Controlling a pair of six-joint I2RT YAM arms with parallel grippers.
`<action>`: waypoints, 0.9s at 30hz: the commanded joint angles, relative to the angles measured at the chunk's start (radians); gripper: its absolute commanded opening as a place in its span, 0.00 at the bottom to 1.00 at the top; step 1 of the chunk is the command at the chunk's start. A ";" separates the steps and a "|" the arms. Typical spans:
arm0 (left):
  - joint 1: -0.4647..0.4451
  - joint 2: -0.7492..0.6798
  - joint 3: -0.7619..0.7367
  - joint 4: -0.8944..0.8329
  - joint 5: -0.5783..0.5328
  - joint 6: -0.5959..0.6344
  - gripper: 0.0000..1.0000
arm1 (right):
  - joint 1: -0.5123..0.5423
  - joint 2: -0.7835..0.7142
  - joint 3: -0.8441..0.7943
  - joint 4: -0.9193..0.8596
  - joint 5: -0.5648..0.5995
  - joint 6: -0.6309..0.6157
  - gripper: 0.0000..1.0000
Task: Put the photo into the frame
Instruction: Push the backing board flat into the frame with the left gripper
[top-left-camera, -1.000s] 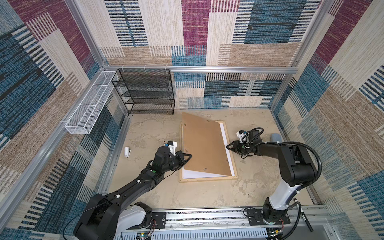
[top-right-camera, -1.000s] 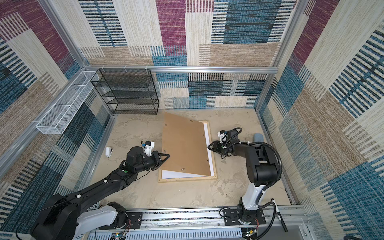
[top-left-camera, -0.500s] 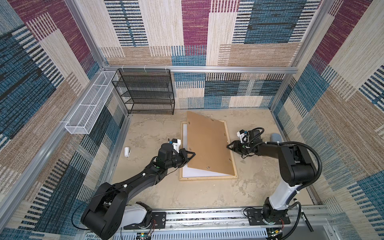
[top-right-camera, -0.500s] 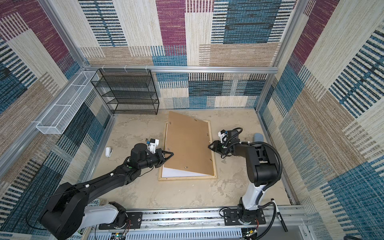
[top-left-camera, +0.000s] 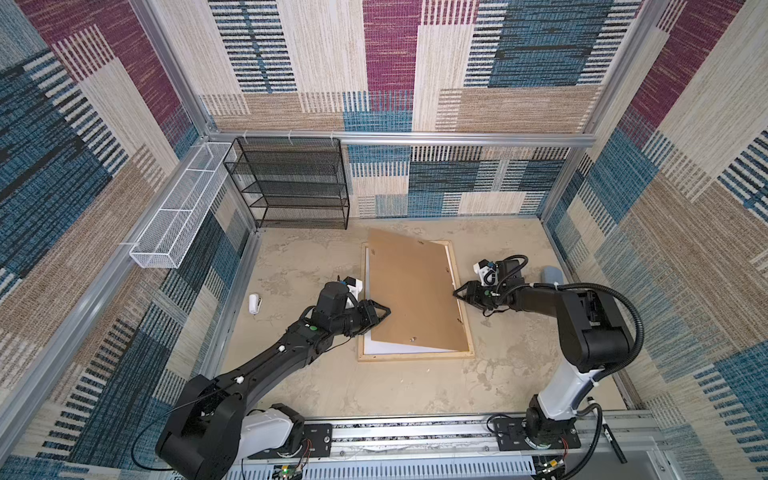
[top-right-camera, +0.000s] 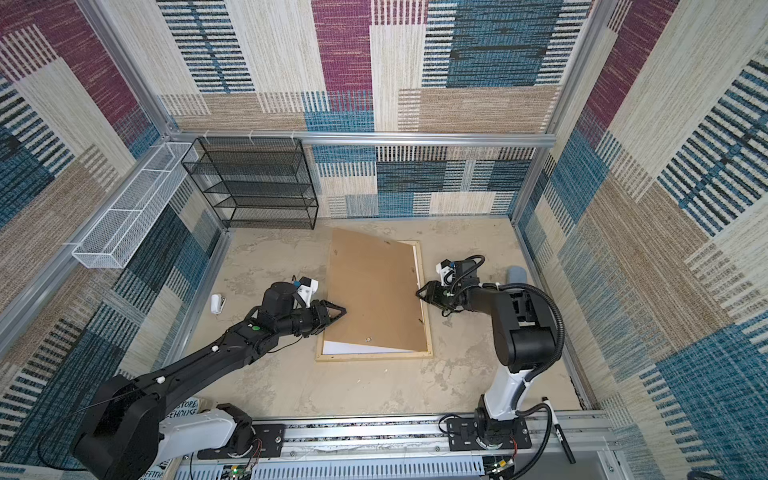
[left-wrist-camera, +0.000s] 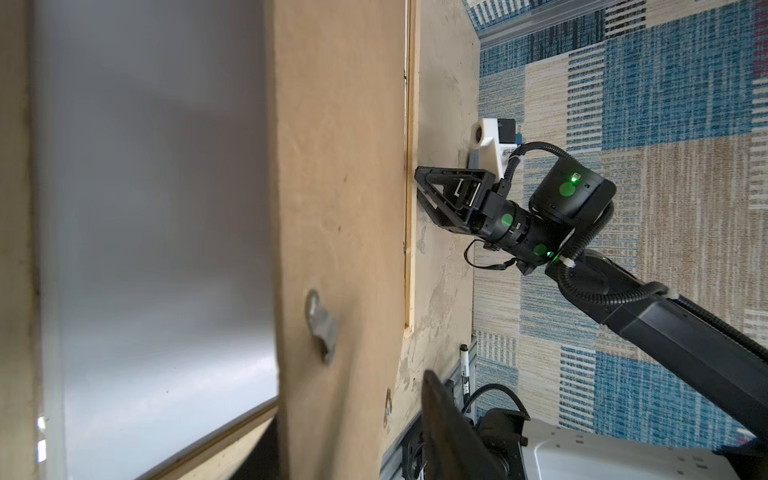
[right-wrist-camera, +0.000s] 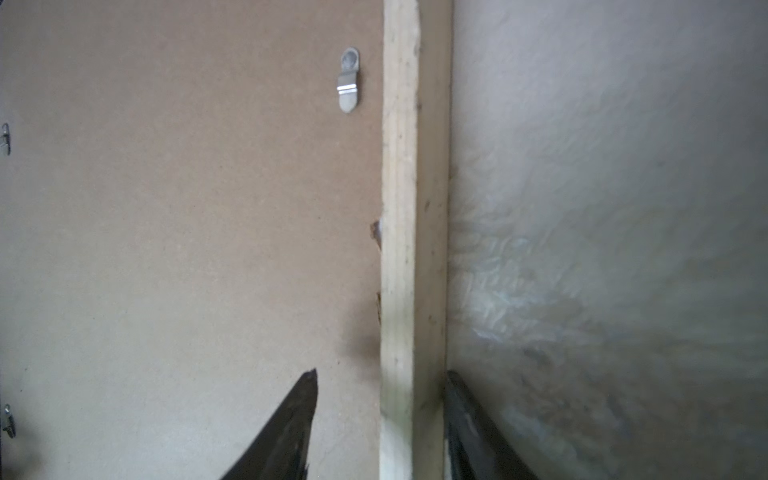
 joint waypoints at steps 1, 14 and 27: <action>-0.001 -0.012 0.019 -0.052 -0.016 0.053 0.51 | 0.001 -0.002 0.006 -0.009 -0.011 0.000 0.51; -0.001 0.046 0.128 -0.154 -0.040 0.160 0.61 | 0.002 -0.003 0.003 -0.010 -0.013 -0.003 0.51; -0.001 0.067 0.297 -0.410 -0.102 0.356 0.62 | 0.001 -0.012 0.004 -0.015 -0.005 -0.003 0.51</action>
